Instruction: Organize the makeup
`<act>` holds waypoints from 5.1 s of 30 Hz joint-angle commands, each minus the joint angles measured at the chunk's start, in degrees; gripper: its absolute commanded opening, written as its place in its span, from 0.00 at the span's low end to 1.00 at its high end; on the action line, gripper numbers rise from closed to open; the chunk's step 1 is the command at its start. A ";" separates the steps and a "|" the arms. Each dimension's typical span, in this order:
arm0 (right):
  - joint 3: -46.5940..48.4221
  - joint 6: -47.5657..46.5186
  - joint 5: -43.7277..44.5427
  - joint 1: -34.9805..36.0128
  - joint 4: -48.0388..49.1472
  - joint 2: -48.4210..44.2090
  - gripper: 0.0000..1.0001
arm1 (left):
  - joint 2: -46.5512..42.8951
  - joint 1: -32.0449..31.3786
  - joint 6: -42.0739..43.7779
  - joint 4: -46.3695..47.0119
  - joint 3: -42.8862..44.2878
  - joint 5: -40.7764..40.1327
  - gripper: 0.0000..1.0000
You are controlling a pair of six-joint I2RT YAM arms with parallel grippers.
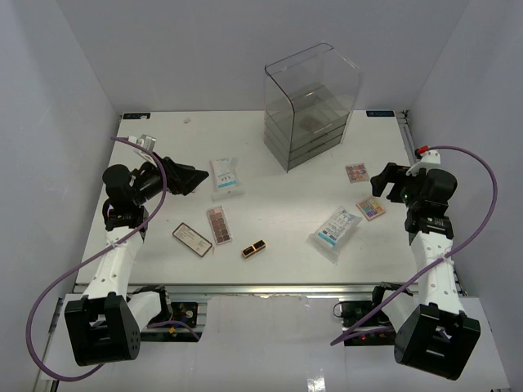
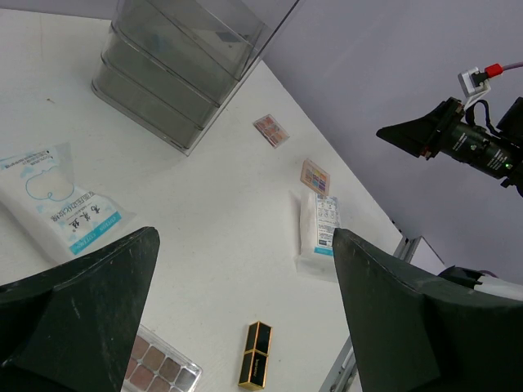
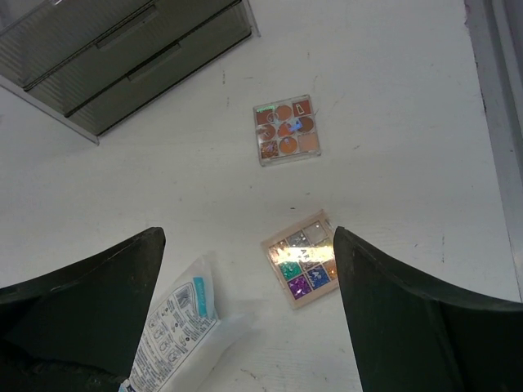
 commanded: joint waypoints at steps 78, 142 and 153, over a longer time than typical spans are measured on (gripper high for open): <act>29.49 58.62 -26.98 10.64 67.23 58.86 0.08 | 2.47 -1.63 3.67 -0.45 0.28 0.30 0.98; 15.95 47.44 -29.18 9.52 57.62 33.55 0.16 | 48.18 -41.95 -5.17 -1.01 53.87 -24.51 0.31; 15.80 4.01 -37.26 8.92 18.33 21.39 0.29 | 46.94 -40.98 -11.36 -0.66 56.55 -25.19 0.15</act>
